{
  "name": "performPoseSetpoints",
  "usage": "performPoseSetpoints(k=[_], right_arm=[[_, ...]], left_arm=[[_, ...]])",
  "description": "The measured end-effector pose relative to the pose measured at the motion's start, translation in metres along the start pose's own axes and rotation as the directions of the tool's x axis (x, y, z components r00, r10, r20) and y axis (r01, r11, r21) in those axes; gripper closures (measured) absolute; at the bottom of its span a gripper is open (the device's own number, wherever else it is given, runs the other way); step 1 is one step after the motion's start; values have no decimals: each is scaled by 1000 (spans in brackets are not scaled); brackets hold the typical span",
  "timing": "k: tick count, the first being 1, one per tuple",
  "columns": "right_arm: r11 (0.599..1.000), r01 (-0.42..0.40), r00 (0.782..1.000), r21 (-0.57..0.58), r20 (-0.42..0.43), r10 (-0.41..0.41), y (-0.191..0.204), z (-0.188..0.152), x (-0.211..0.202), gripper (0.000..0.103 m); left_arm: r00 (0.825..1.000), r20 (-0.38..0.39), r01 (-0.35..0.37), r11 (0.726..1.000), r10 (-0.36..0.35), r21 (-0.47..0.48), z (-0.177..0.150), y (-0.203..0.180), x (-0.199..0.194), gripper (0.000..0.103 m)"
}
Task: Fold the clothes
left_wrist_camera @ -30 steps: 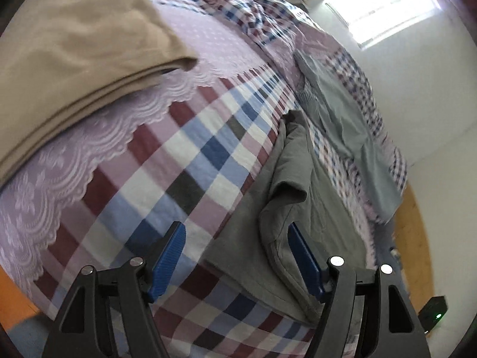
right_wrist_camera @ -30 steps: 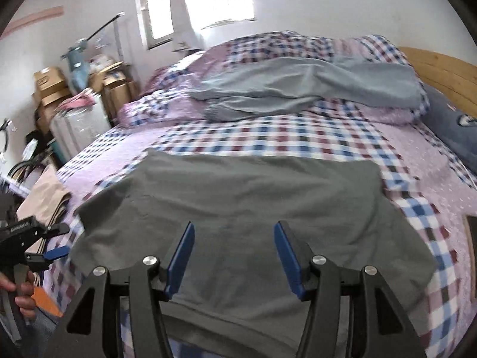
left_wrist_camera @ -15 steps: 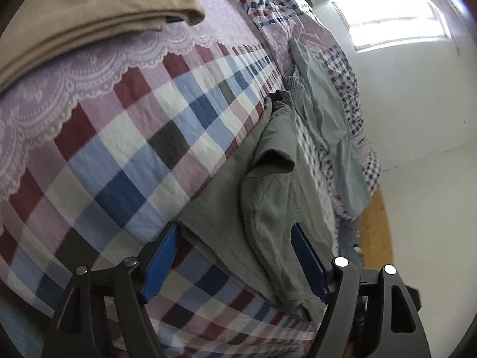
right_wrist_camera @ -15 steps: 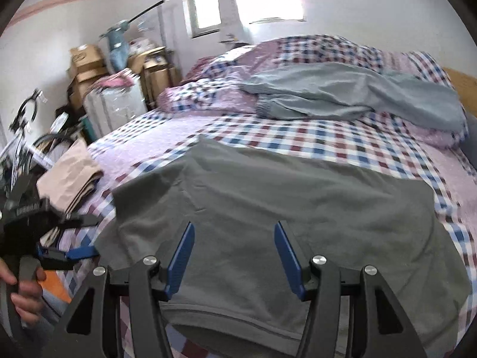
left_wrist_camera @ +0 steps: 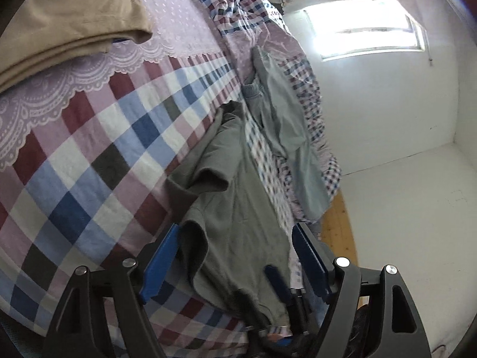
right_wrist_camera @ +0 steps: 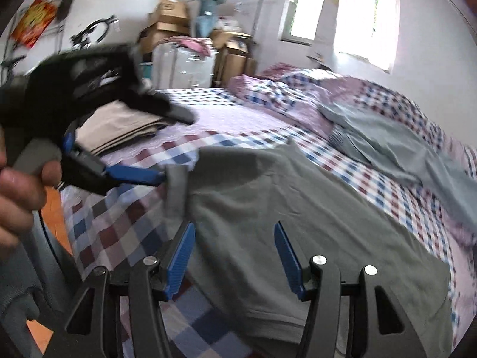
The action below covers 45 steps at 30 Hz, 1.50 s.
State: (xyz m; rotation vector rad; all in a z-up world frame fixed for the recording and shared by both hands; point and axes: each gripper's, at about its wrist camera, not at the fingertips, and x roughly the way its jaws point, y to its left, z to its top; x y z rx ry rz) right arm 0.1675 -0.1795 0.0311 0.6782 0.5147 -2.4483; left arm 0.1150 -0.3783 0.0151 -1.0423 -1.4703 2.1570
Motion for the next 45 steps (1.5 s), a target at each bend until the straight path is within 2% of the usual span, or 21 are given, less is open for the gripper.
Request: performPoseSetpoints(k=[4, 11, 14, 16, 17, 18, 19, 22, 26, 27, 29, 31, 33, 34, 35, 36, 37, 39, 45], right_arm=[[998, -29, 1000, -48, 11, 29, 20, 2, 10, 44], [977, 9, 999, -214, 44, 1, 60, 0, 22, 46], [965, 52, 999, -258, 24, -48, 68, -2, 33, 54], [967, 56, 998, -247, -8, -59, 66, -3, 41, 68], [968, 66, 997, -243, -16, -72, 64, -3, 44, 78], [968, 76, 996, -239, -25, -84, 61, -3, 47, 96], [969, 84, 995, -234, -28, -94, 59, -3, 49, 99], [972, 94, 995, -215, -6, -98, 55, 0, 42, 99], [971, 82, 997, -226, 18, -80, 59, 2, 35, 101], [970, 78, 997, -232, 19, -76, 59, 2, 34, 101], [968, 78, 997, -239, 24, -75, 61, 2, 34, 101], [966, 79, 997, -247, 28, -74, 63, 1, 33, 101], [965, 81, 997, -248, 27, -76, 64, 0, 35, 101], [965, 83, 997, -247, 25, -80, 64, 0, 36, 101], [965, 89, 996, -248, 22, -86, 64, -1, 37, 99], [964, 95, 995, -249, 20, -93, 64, -2, 39, 90], [963, 103, 995, -251, 15, -102, 64, -2, 41, 74], [962, 113, 994, -248, 12, -113, 64, -3, 43, 53], [963, 142, 989, -229, 4, -144, 60, 1, 52, 52]], left_arm=[[1000, -21, 5, 1000, -5, -19, 5, 5, 3, 24], [994, -28, 101, 994, -103, -41, 7, 5, 1, 24], [991, -29, 131, 990, -132, -44, 7, 3, 1, 24], [990, -27, 139, 989, -140, -41, 8, 1, 0, 24], [991, -28, 127, 991, -129, -41, 8, 2, 0, 24], [994, -28, 109, 993, -110, -41, 8, 3, 0, 24], [996, -29, 84, 995, -86, -44, 9, 4, 0, 24], [999, -40, -4, 998, 1, -62, 9, 12, 3, 24], [998, -41, -54, 997, 52, -58, 10, 16, 3, 24], [997, -40, -63, 996, 61, -55, 9, 16, 3, 29], [995, -43, -90, 995, 88, -47, 9, 17, 4, 44], [992, -47, -120, 992, 118, -38, 8, 18, 5, 71], [989, -45, -140, 990, 138, -30, 7, 19, 5, 85], [989, -42, -143, 989, 142, -27, 7, 19, 5, 96], [989, -37, -142, 990, 141, -23, 7, 18, 4, 98], [990, -31, -139, 990, 138, -16, 7, 17, 4, 98], [991, -27, -133, 991, 132, -9, 7, 16, 3, 99], [992, -28, -121, 993, 121, 1, 8, 14, 1, 100], [998, -31, -61, 998, 61, 22, 8, 5, -4, 101]])
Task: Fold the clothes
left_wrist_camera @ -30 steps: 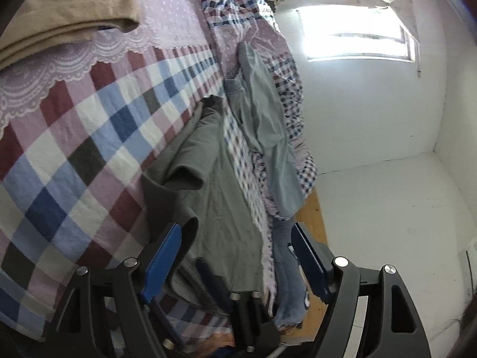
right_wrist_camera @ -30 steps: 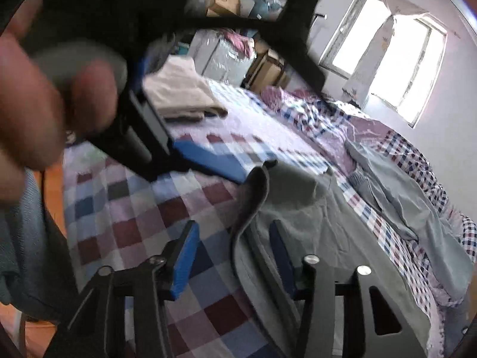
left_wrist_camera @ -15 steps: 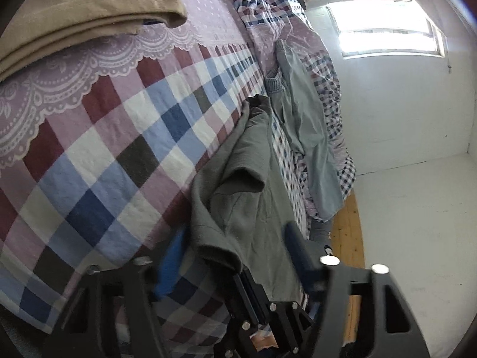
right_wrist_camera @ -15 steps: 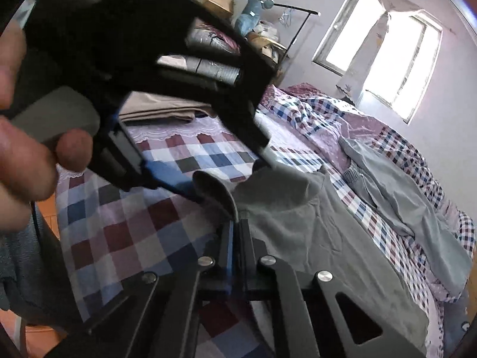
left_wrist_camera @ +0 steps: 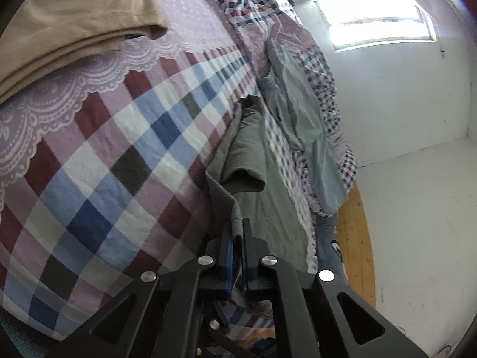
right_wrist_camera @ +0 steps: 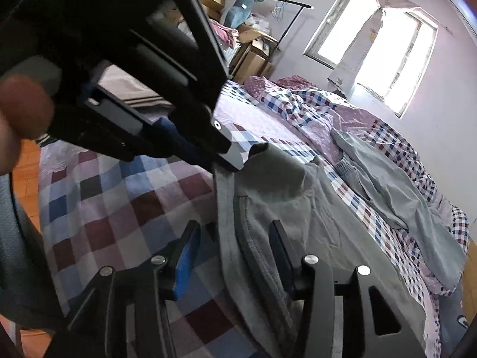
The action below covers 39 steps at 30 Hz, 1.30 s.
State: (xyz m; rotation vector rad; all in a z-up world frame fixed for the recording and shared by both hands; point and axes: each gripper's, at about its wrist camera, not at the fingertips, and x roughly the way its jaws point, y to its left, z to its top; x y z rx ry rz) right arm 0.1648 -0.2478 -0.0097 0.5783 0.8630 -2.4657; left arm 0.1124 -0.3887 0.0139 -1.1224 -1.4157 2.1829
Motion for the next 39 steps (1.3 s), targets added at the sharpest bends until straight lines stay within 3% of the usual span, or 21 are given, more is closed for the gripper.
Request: performPoseSetpoints(k=[8, 10, 13, 14, 15, 17, 18, 19, 26, 35, 39], right_arm=[[999, 51, 999, 2, 3, -51, -9, 14, 17, 56], [998, 55, 998, 1, -3, -55, -11, 17, 21, 75], [999, 52, 999, 5, -11, -52, -16, 20, 25, 96], [999, 47, 999, 6, -13, -47, -17, 20, 25, 97], [999, 39, 999, 10, -13, -39, -19, 21, 25, 97], [999, 33, 999, 17, -2, -33, -23, 22, 21, 98], [999, 35, 999, 18, 4, -35, -25, 23, 20, 98], [999, 36, 999, 20, 8, -36, -26, 24, 18, 98], [999, 34, 999, 38, 30, -35, -33, 28, 8, 98], [997, 26, 998, 66, 48, -29, -44, 31, -2, 98], [997, 17, 998, 74, 51, -21, -46, 30, -6, 98]], left_arm=[[997, 0, 75, 997, -75, 23, 2, -10, -9, 101], [997, -1, 72, 997, -72, 23, 3, -10, -9, 101], [999, 7, 36, 998, -36, 54, 5, -15, -10, 100], [1000, 17, 18, 997, -20, 80, 5, -19, -11, 99], [1000, 20, 8, 995, -10, 100, 6, -22, -12, 94], [1000, 20, 5, 994, -7, 112, 9, -24, -11, 68], [1000, 24, 6, 994, -9, 107, 11, -23, -11, 46], [1000, 30, 8, 995, -11, 97, 14, -21, -11, 34], [999, -14, 41, 997, -40, 72, 48, -19, 9, 29], [982, -191, 40, 985, -8, 166, 86, -36, 79, 29], [974, -226, 16, 979, 31, 202, 99, -43, 105, 29]])
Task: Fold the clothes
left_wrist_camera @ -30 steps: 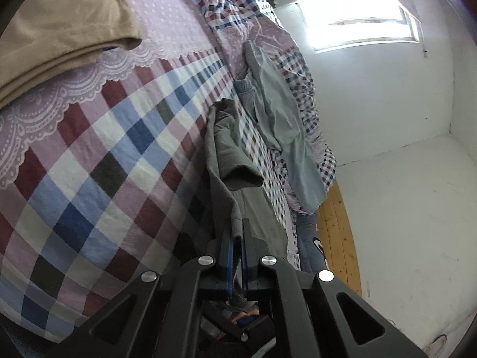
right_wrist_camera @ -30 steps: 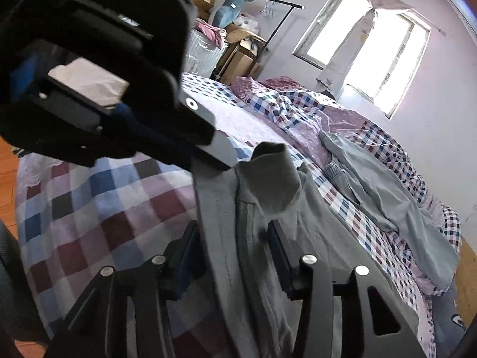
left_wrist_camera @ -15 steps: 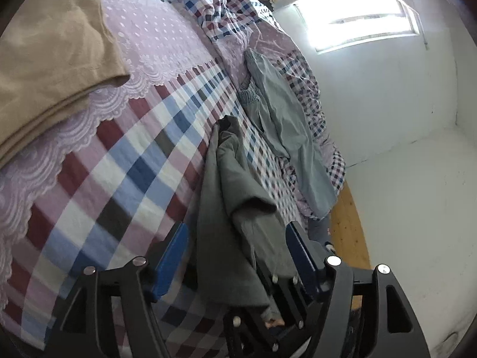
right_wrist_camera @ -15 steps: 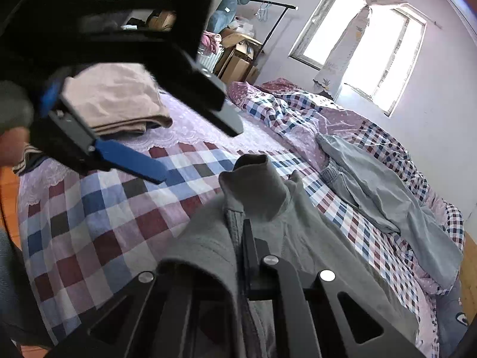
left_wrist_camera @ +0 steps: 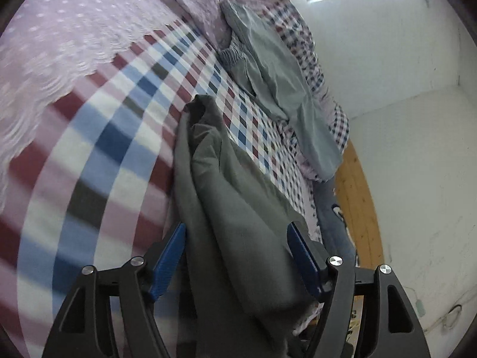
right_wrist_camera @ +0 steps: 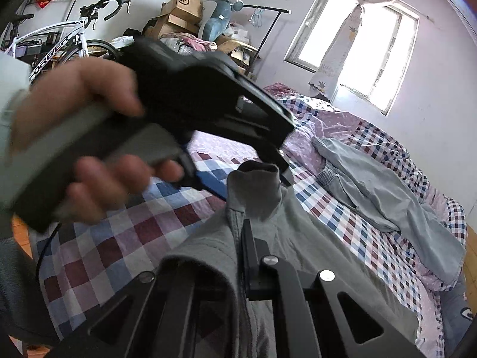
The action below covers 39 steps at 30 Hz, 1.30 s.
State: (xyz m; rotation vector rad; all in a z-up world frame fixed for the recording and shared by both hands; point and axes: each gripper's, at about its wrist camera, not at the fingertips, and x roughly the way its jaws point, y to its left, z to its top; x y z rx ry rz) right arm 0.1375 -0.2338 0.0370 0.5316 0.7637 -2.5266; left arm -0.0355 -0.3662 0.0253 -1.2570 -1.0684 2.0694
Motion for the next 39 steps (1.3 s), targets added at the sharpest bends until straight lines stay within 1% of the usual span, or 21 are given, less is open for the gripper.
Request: performPoseSetpoints(k=[4, 11, 15, 18, 20, 23, 24, 25, 27, 31, 33, 35, 39], right_arm=[[1000, -7, 1000, 7, 2, 7, -2, 0, -3, 98], [999, -25, 1000, 33, 6, 25, -8, 0, -10, 98], [999, -38, 999, 29, 2, 37, -8, -2, -12, 99], [999, -42, 999, 25, 4, 42, -9, -3, -14, 99], [999, -44, 999, 32, 7, 44, -11, -3, -17, 99], [998, -47, 999, 38, 10, 47, -13, -3, -20, 99], [998, -48, 999, 39, 9, 48, -13, -4, -21, 99], [998, -50, 999, 39, 6, 50, -12, -4, -21, 99], [998, -52, 999, 39, 1, 52, -10, -4, -22, 99], [998, -56, 998, 40, -5, 57, -7, -5, -23, 99], [997, -60, 998, 46, 0, 60, -5, -2, -26, 99], [997, -63, 998, 51, 9, 63, -2, 2, -30, 99], [995, -65, 997, 70, 46, 62, 1, 14, -46, 99]], left_arm=[[998, -47, -46, 999, 47, 17, 23, 3, 25, 30], [997, -55, -49, 998, 52, 42, 59, 6, 51, 31], [995, -70, -70, 996, 73, 48, 77, 9, 63, 40], [993, -89, -71, 995, 77, 72, 90, 9, 75, 43], [991, -104, -79, 993, 88, 85, 94, 9, 82, 47], [986, -122, -100, 990, 112, 104, 98, 9, 90, 62], [985, -124, -104, 989, 117, 108, 98, 9, 92, 76], [985, -124, -106, 988, 120, 110, 99, 9, 93, 82], [987, -121, -94, 990, 107, 106, 98, 9, 94, 88], [995, -77, -58, 992, 66, 108, 98, -2, 85, 93], [998, -31, -41, 991, 45, 131, 99, -14, 73, 94], [1000, 17, -11, 986, 9, 168, 98, -33, 58, 95], [997, 53, 44, 970, -59, 240, 95, -70, 32, 95]])
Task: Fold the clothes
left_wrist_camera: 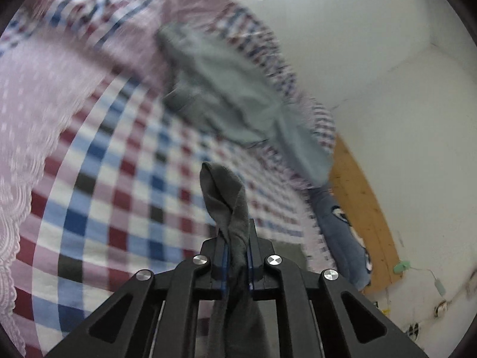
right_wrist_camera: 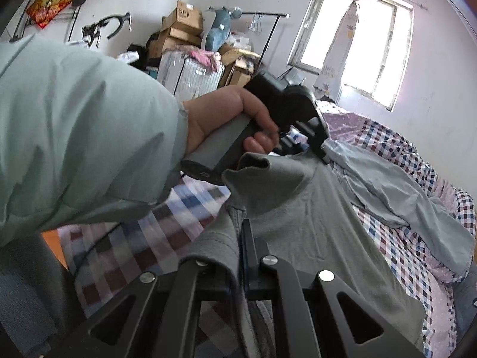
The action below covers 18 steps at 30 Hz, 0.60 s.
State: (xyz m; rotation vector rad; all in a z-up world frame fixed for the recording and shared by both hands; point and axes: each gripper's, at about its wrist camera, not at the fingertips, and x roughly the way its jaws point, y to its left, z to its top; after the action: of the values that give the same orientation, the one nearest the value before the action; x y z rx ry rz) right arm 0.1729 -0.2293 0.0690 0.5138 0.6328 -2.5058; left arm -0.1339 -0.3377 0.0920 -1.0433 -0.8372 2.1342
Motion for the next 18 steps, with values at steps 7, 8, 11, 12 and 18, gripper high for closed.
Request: performPoseSetpoints(k=[7, 8, 11, 12, 18], right_arm=[[996, 76, 997, 38, 3, -76, -1, 4, -17, 99], [995, 89, 996, 48, -6, -89, -3, 3, -19, 99], [986, 140, 990, 92, -38, -137, -11, -1, -28, 99], [982, 157, 987, 106, -47, -153, -14, -4, -32, 99], [949, 251, 967, 190, -97, -236, -40, -21, -60, 99]], left_arm=[[999, -12, -37, 998, 36, -42, -2, 5, 0, 95], [999, -18, -42, 998, 42, -45, -3, 4, 2, 95], [1000, -21, -24, 999, 24, -39, -5, -10, 10, 95], [1000, -22, -16, 999, 15, -37, -6, -16, 13, 95], [998, -46, 28, 999, -29, -20, -11, -61, 47, 95]])
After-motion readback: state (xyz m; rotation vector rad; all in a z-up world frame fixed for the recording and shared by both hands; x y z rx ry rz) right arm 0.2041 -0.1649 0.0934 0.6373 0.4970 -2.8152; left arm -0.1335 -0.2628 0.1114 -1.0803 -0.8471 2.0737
